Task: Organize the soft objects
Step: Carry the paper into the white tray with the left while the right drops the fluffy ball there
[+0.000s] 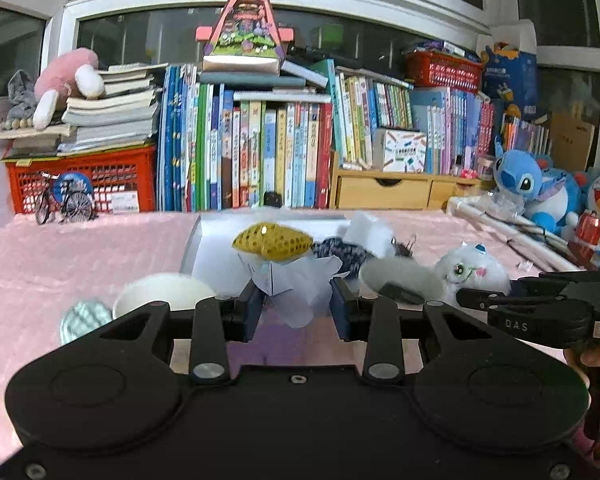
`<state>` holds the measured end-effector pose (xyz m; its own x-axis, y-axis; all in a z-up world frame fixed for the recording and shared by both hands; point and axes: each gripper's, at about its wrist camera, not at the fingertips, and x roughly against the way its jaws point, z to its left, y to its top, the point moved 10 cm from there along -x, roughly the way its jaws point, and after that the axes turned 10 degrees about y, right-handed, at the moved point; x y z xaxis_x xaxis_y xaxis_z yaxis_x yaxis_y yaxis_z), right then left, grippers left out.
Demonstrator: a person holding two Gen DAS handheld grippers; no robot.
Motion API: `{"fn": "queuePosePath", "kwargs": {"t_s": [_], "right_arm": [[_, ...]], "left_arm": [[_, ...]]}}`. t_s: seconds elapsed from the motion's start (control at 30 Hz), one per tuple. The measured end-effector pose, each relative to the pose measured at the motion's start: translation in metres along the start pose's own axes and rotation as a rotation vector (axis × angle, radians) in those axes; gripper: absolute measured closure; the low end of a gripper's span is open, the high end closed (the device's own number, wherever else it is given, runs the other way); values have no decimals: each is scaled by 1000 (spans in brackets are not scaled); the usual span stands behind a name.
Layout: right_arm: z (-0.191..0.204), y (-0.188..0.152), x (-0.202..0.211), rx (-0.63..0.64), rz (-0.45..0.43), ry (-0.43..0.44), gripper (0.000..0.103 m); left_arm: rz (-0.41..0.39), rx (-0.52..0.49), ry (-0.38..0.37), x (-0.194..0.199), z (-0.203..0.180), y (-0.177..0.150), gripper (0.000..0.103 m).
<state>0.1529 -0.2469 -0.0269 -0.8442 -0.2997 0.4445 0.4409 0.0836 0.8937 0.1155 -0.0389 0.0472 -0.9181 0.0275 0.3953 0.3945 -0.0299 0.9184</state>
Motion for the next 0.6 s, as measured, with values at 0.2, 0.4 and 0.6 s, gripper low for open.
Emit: {"fn": "queuePosePath", "kwargs": {"t_s": [0.2,0.4,0.6], "right_arm": [[-6,37,9,-13,-60,12,65],[-16,68,-2,-74,-56,35,64],[-28,83,-30,-155,14,60,64]], "left_arm": [[13,14,-63,-9,6,43,69],[86,22,-108,-35,15,83,69],[237,17,-134,-76,22,100,69]]}}
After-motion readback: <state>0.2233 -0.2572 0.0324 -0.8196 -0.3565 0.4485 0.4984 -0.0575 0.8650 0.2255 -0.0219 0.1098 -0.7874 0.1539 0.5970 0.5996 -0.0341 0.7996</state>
